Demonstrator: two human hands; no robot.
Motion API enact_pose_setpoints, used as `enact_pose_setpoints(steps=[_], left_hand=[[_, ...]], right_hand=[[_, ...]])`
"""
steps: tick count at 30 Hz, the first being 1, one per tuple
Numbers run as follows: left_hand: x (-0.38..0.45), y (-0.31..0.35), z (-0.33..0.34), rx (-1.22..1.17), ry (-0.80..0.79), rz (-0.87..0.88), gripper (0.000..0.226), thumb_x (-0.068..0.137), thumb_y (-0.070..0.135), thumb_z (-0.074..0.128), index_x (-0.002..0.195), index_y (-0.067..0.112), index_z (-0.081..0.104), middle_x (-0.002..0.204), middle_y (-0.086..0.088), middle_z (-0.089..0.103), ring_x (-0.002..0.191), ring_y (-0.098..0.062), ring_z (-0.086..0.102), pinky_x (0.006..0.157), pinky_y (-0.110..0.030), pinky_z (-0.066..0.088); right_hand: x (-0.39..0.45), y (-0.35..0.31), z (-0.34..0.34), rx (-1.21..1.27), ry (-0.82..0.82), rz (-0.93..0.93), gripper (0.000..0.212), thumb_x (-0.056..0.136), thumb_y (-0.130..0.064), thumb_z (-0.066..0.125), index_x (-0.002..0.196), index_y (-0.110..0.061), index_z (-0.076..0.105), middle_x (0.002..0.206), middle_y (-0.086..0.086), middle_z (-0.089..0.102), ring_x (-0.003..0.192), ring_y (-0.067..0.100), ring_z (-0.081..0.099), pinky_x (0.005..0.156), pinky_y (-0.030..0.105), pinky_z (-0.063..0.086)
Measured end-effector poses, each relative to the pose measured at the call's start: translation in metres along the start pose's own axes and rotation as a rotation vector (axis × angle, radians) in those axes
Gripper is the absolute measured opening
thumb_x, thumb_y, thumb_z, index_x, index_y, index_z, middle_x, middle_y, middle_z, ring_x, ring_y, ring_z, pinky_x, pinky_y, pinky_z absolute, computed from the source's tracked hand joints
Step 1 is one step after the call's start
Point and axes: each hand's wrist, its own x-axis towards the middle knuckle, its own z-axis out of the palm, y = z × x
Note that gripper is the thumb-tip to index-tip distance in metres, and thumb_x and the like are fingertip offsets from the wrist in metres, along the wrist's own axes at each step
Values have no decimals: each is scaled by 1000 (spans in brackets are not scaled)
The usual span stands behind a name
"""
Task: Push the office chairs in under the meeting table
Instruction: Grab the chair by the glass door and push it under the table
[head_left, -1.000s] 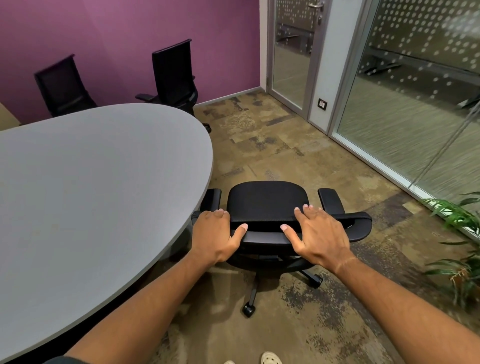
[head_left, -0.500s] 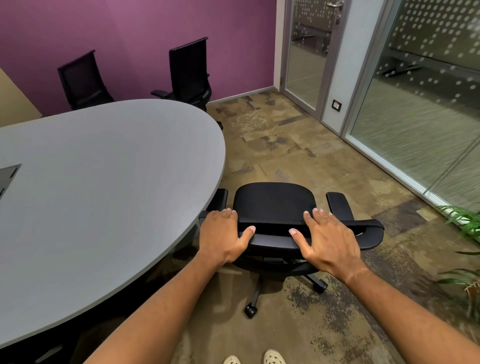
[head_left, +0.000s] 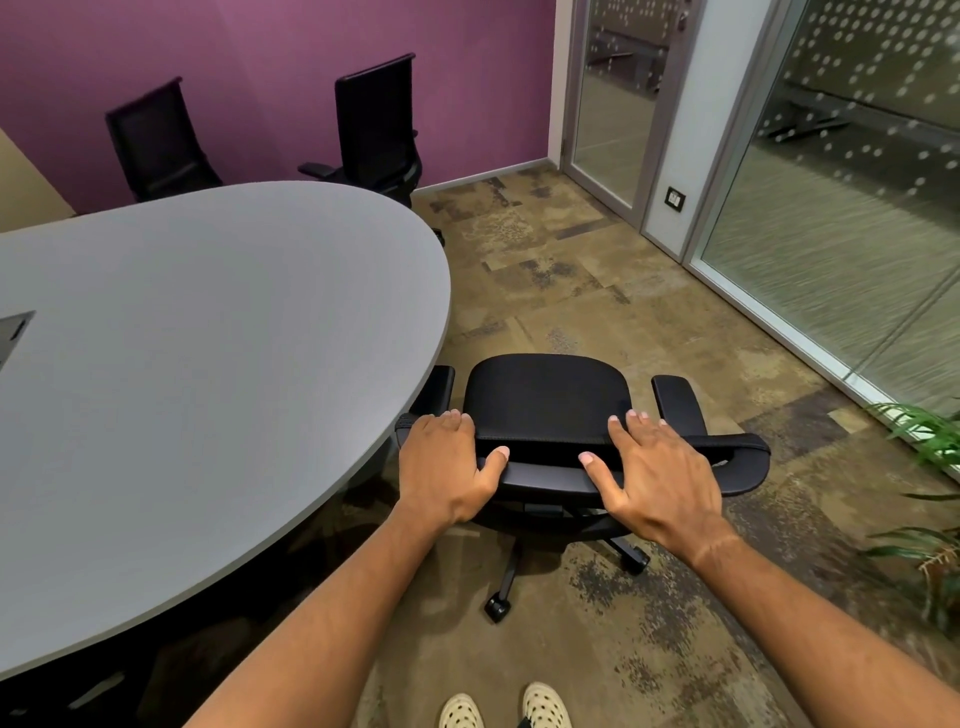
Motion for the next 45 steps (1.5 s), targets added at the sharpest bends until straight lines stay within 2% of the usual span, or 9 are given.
enact_pose_setpoints(steps=[6,10,20,21,23,26,33,37,45], left_hand=[[-14,3,-2,16,-4,-53,45,86,61,36,80,19,51,77,6,50,73,-10,45,83,-30,42],[-28,1,-6,6,2,-79,43,85,60,38,78,19,50,74,6,48,69,-11,43,76,-28,37],[-80,7,-24,-4,-20,-171,40,85,56,41,88,18,53,84,5,50,76,-13,43,84,-33,43],[-86,9,-24,4,-32,-182,43,86,56,41,92,16,55,87,4,54,80,-15,49,88,-35,43],[-97,11,-23,45,-76,-211,59,87,57,39,111,8,62,108,-6,66,103,-23,60,100,-38,42],[-112,15,-26,78,-107,-270,77,86,58,33,130,0,60,131,-16,62,125,-28,56,110,-41,36],[-142,25,-38,89,-175,-381,76,83,56,35,125,-1,64,125,-16,66,119,-29,61,106,-43,42],[-155,27,-42,101,-170,-431,75,82,56,37,121,-1,67,123,-16,68,117,-29,63,103,-44,45],[-171,14,-49,95,-172,-530,83,80,59,33,132,0,59,135,-16,60,128,-28,55,109,-43,38]], right_hand=[[-9,-4,0,13,8,-18,90,93,-70,6,146,-7,43,149,19,46,141,27,39,119,38,27],[-17,-12,0,32,10,-32,88,94,-69,11,145,-6,46,147,19,48,140,28,42,118,39,28],[-43,-21,3,61,0,-125,84,95,-67,19,141,-4,51,143,20,52,137,29,46,116,41,34],[-46,-21,4,59,-1,-139,84,95,-67,20,141,-4,51,143,20,52,137,29,46,116,42,34],[-50,-20,6,50,-4,-165,82,95,-67,23,140,-4,52,142,20,53,136,29,47,116,41,34],[-54,-21,7,47,-2,-202,80,95,-65,26,138,-3,54,140,21,54,134,30,49,114,43,37],[-61,-25,9,53,36,-303,78,95,-64,30,134,-3,58,137,20,57,131,30,53,110,45,42],[-61,-29,10,64,73,-362,76,94,-63,33,132,-3,60,135,19,59,130,29,54,111,43,38],[-54,-51,13,77,78,-462,74,92,-63,39,133,-4,59,136,18,59,130,28,54,110,42,39]])
